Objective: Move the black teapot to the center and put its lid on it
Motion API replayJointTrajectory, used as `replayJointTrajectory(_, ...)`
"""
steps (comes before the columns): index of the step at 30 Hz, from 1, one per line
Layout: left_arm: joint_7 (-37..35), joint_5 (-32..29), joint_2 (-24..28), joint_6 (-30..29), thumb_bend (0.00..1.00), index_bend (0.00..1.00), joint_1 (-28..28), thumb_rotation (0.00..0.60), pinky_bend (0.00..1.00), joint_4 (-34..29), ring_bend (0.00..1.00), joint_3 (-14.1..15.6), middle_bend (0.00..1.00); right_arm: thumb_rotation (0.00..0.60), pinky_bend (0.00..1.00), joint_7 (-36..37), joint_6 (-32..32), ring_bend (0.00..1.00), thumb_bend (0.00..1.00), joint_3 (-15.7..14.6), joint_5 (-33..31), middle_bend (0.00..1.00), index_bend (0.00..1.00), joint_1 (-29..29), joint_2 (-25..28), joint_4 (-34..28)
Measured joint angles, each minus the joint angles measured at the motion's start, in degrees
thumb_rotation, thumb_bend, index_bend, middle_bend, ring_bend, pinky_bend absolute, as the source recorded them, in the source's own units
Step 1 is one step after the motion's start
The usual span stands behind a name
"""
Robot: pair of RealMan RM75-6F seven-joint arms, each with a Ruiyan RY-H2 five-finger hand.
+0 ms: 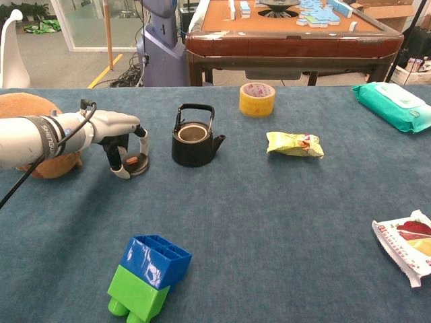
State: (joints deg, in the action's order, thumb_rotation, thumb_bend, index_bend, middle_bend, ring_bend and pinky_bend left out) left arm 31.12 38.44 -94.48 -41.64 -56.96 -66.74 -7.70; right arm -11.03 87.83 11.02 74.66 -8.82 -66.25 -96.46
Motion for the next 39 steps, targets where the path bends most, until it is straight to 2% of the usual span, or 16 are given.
replayJointTrajectory(14,-2.85,2.13,2.02,-0.62,0.24,0.48,0.93,0.6,1.0,-1.76,0.97,-0.24,1.0,0.6,0.21,-0.48,0.02,0.09,0.05,0.48,0.36,0.29,0.19,0.11,-0.03,-0.42)
replayJointTrajectory(29,-8.26,8.46,10.45,-4.47,0.25,0.48,3.57,0.6,1.0,-13.24,0.97,-2.23,1.0,0.6,0.21,-1.77,-0.81,0.09,0.05,0.58,0.5,0.29,0.19,-0.27,-0.33,-1.09)
replayJointTrajectory(34,-8.62,9.63,12.37,-5.08,0.25,0.5,2.87,0.6,1.0,-17.05,0.97,-3.59,1.0,0.6,0.21,-2.07,-0.86,0.09,0.05,0.55,0.43,0.29,0.19,-0.19,-0.29,-1.34)
replayJointTrajectory(39,-7.94,8.89,12.58,-5.03,0.25,0.5,0.65,0.6,1.0,-18.19,0.97,-5.27,1.0,0.6,0.21,-1.98,-1.28,0.09,0.05,0.55,0.07,0.29,0.19,-0.18,-0.26,-1.34)
